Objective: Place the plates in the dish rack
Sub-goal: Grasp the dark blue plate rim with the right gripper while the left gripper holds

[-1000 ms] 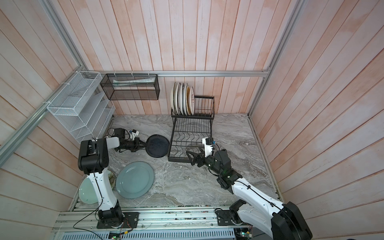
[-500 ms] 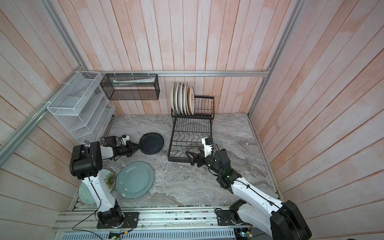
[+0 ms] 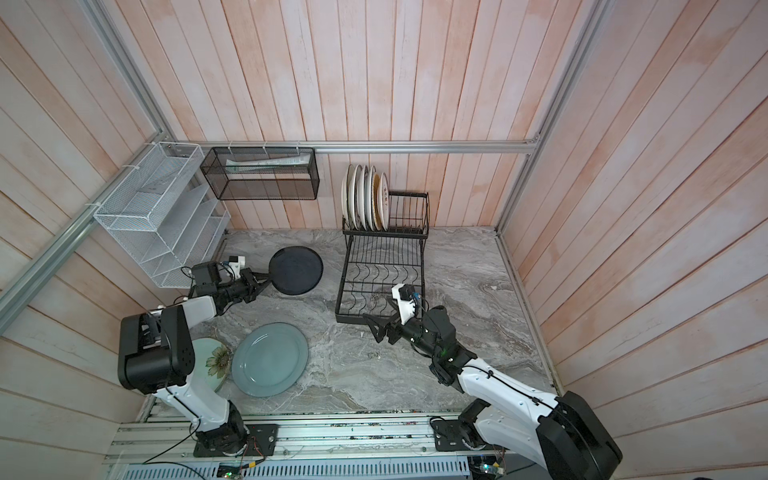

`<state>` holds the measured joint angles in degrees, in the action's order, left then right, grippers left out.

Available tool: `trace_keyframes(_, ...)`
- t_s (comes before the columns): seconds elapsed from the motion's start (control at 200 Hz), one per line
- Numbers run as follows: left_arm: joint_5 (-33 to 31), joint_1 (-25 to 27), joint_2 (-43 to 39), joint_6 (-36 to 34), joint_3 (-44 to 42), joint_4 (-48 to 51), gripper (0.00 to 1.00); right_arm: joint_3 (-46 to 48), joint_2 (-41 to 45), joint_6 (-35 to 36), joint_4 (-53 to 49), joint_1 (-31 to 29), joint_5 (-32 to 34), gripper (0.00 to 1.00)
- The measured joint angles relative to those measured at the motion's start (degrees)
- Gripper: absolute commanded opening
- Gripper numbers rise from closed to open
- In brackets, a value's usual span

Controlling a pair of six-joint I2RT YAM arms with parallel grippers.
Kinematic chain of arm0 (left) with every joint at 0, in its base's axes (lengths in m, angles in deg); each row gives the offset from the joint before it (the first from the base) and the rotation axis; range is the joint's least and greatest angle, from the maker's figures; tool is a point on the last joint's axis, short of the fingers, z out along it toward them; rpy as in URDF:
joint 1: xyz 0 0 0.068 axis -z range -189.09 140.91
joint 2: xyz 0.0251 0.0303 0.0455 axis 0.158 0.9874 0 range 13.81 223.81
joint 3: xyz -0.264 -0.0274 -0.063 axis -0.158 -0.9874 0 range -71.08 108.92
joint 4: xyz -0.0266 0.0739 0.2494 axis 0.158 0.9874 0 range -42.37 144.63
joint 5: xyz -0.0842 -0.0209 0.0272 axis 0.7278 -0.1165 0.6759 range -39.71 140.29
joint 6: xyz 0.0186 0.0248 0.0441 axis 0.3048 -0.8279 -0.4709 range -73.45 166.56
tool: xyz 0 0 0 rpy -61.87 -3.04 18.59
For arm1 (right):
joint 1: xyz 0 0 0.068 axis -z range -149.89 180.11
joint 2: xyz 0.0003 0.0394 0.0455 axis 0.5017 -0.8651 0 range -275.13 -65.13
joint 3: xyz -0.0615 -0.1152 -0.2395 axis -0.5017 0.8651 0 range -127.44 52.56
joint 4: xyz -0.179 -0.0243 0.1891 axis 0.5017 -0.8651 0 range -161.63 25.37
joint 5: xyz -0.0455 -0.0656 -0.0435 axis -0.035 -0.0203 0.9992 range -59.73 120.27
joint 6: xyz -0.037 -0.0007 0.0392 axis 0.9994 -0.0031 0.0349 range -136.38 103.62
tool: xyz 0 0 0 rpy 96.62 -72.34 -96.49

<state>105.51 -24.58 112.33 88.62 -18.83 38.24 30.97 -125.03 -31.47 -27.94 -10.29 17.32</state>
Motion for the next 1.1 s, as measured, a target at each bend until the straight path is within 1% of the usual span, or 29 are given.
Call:
trace_keyframes(0.14, -2.27, 0.02, -5.09, -0.76, -0.02, 5.70, 0.00, 0.04, -1.29, 10.38, 1.81, -7.37, 3.45, 0.98)
trace_keyframes(0.26, -3.69, 0.55, -8.11, -1.99, -0.02, 9.62, 0.00, -2.49, -5.25, 20.72, 2.49, -12.28, 7.43, 0.98)
trace_keyframes(0.385, -5.11, 2.36, -9.73, -3.32, -0.02, 12.90, 0.00, -6.27, -11.34, 31.39, 3.21, -14.82, 11.91, 0.98)
trace_keyframes(0.5, -5.62, 4.33, -10.43, -4.37, -0.02, 15.19, 0.00, -8.66, -17.66, 43.32, 5.31, -16.79, 16.44, 0.98)
trace_keyframes(0.615, -6.23, 5.79, -10.95, -5.42, -0.02, 17.51, 0.00, -11.28, -25.42, 55.30, 7.30, -18.27, 21.64, 0.98)
trace_keyframes(0.71, -6.51, 6.34, -11.23, -6.10, -0.02, 18.78, 0.00, -13.88, -32.04, 63.36, 10.03, -19.32, 26.47, 0.98)
trace_keyframes(0.825, -6.86, 6.95, -11.34, -6.54, -0.02, 19.74, 0.00, -17.11, -38.38, 70.82, 13.29, -20.41, 30.88, 0.96)
trace_keyframes(0.915, -7.52, 7.45, -11.34, -6.86, -0.02, 20.28, 0.00, -20.11, -42.36, 75.28, 15.96, -20.70, 33.75, 0.96)
trace_keyframes(1.1, -7.76, 8.31, -11.37, -7.21, -0.02, 20.59, 0.00, -25.31, -48.50, 81.88, 20.20, -20.70, 37.59, 0.93)
